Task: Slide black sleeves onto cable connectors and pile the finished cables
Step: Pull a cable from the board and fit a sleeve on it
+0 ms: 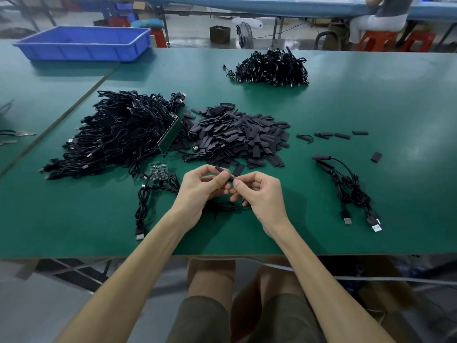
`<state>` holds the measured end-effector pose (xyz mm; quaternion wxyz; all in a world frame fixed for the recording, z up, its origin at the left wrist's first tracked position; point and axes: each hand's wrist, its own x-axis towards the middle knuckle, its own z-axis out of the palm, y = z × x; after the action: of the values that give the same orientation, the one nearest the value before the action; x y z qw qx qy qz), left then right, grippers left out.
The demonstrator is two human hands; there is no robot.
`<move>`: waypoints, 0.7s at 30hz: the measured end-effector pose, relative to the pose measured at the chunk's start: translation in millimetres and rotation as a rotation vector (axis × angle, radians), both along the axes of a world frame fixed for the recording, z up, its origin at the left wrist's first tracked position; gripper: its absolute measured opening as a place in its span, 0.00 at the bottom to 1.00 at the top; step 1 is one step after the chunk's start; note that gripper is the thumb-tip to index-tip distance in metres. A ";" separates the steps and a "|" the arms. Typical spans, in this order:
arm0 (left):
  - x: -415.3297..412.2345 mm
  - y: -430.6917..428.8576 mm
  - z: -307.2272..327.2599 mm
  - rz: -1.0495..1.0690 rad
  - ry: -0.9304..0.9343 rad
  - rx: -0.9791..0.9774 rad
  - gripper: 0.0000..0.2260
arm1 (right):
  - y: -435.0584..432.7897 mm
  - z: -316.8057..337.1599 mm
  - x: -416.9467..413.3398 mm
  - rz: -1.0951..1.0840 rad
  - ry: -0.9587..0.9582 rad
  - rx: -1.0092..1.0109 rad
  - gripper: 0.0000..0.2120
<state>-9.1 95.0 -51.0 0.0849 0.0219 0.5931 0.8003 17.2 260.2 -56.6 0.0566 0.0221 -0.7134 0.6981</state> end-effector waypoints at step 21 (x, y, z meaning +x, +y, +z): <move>4.7 2.6 -0.9 0.036 0.062 -0.003 0.12 | -1.6 3.7 1.8 -0.012 -0.010 -0.005 0.02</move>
<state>-4.4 97.6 -51.8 0.0522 0.0360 0.5971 0.7997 19.0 258.6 -52.9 0.0572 0.0143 -0.7119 0.6998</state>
